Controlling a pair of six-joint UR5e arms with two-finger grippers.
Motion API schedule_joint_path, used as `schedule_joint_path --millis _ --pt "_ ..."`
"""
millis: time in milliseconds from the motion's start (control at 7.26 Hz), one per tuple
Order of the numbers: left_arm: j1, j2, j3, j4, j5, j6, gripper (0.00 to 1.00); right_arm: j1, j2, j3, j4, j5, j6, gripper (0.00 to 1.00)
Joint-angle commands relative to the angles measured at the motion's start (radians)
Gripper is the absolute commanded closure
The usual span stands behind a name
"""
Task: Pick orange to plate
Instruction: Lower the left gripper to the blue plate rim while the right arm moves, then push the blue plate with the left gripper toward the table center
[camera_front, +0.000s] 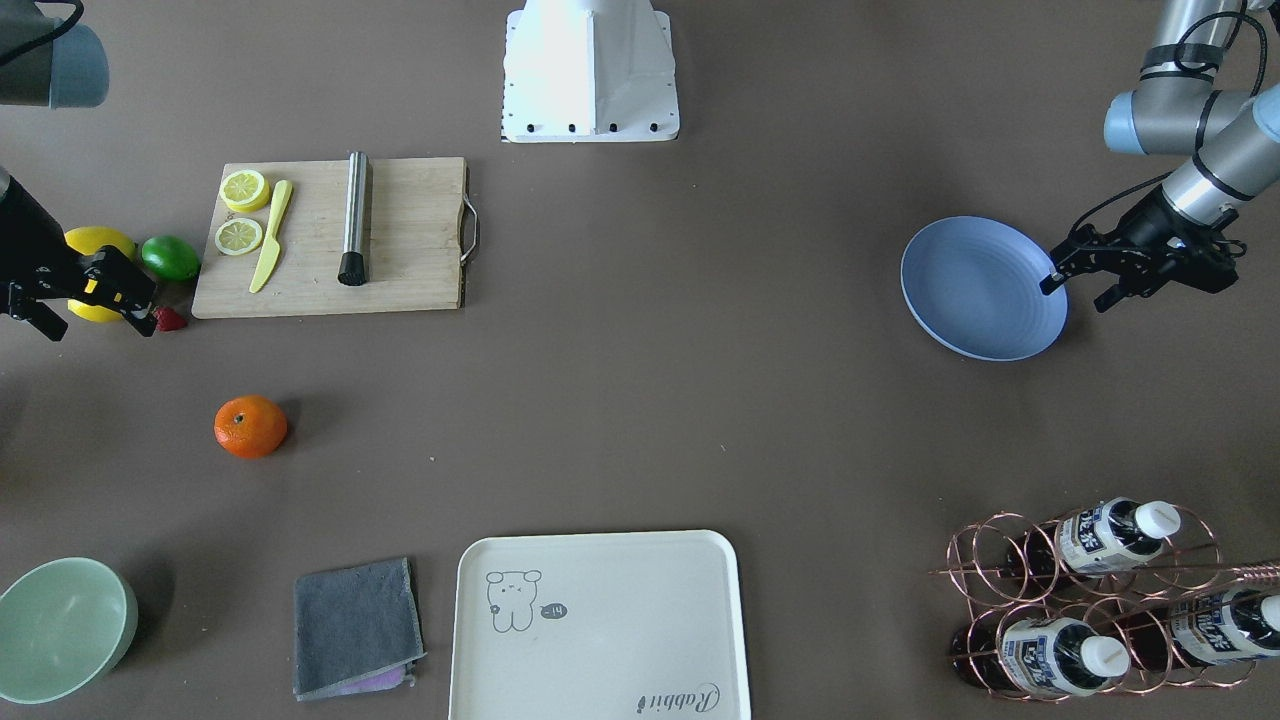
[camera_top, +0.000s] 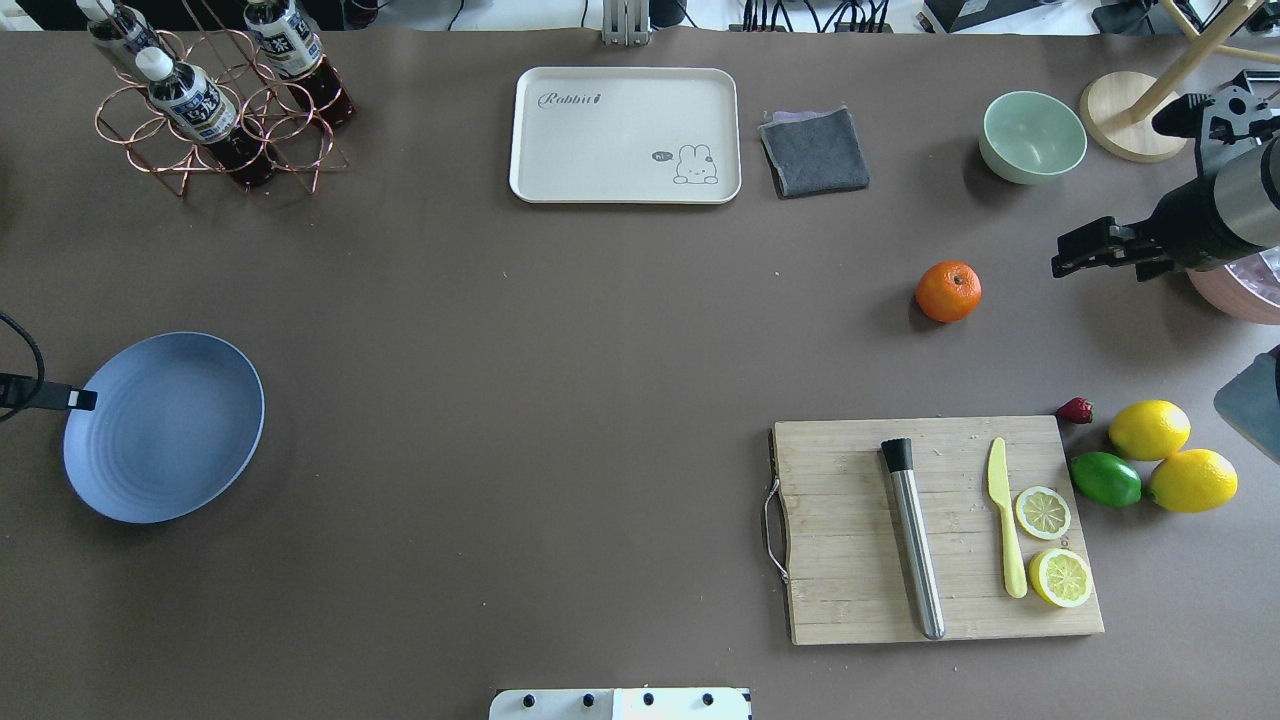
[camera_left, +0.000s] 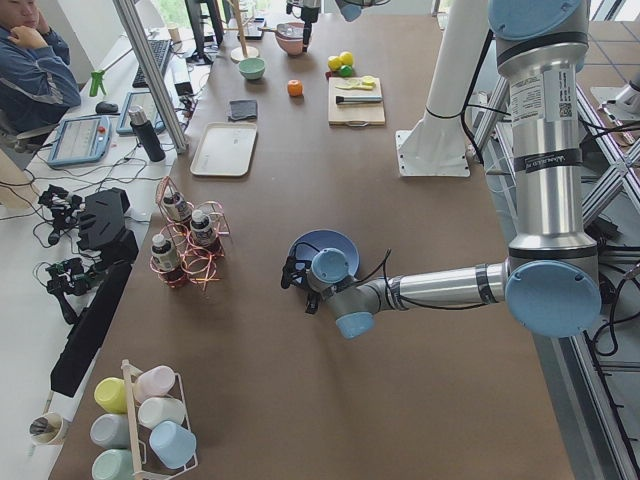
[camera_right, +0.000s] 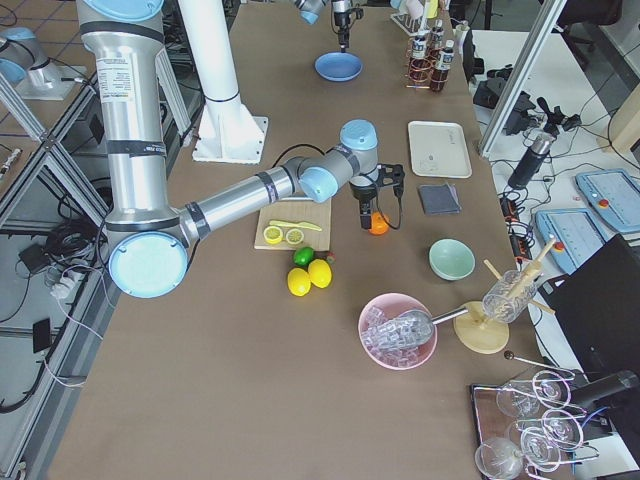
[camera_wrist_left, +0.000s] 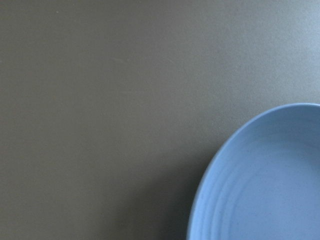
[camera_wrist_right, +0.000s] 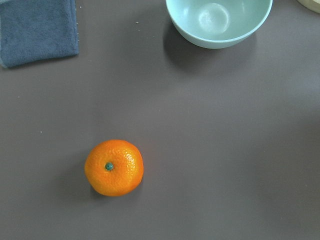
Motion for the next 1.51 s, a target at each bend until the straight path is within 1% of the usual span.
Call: schedule_joint_path --millis 0,138,413,551,688,826,964,1101,1239,1377 --pt "0.029 0.004 0.000 -0.029 0.020 -0.008 0.49 -0.002 0.000 -0.001 0.000 -0.003 -0.004 0.00" --pt "0.044 0.004 0.002 -0.029 0.022 -0.008 0.70 -0.002 0.000 -0.001 0.000 -0.009 -0.006 0.00" --pt "0.044 0.004 0.002 -0.029 0.022 -0.005 0.78 -0.002 0.000 -0.001 0.000 -0.009 -0.006 0.00" --pt "0.044 0.005 0.002 -0.029 0.020 -0.008 1.00 -0.002 0.000 0.000 0.000 -0.009 -0.007 0.00" --pt "0.044 0.004 -0.007 -0.029 0.007 -0.011 1.00 -0.002 0.002 -0.001 0.000 -0.009 -0.007 0.00" --pt "0.023 -0.010 -0.024 -0.024 -0.045 -0.015 1.00 -0.002 0.002 0.000 0.000 -0.009 -0.007 0.00" --pt "-0.045 -0.071 -0.033 -0.020 -0.134 -0.114 1.00 -0.002 0.002 0.003 0.000 -0.009 -0.007 0.00" --pt "-0.063 -0.129 -0.073 -0.021 -0.183 -0.294 1.00 -0.002 0.002 0.006 0.000 -0.009 -0.007 0.00" --pt "-0.055 -0.203 -0.119 -0.015 -0.175 -0.471 1.00 -0.002 0.002 0.006 0.000 -0.009 -0.004 0.00" --pt "-0.013 -0.285 -0.124 -0.013 -0.140 -0.571 1.00 -0.002 0.002 0.006 0.000 -0.009 -0.002 0.00"
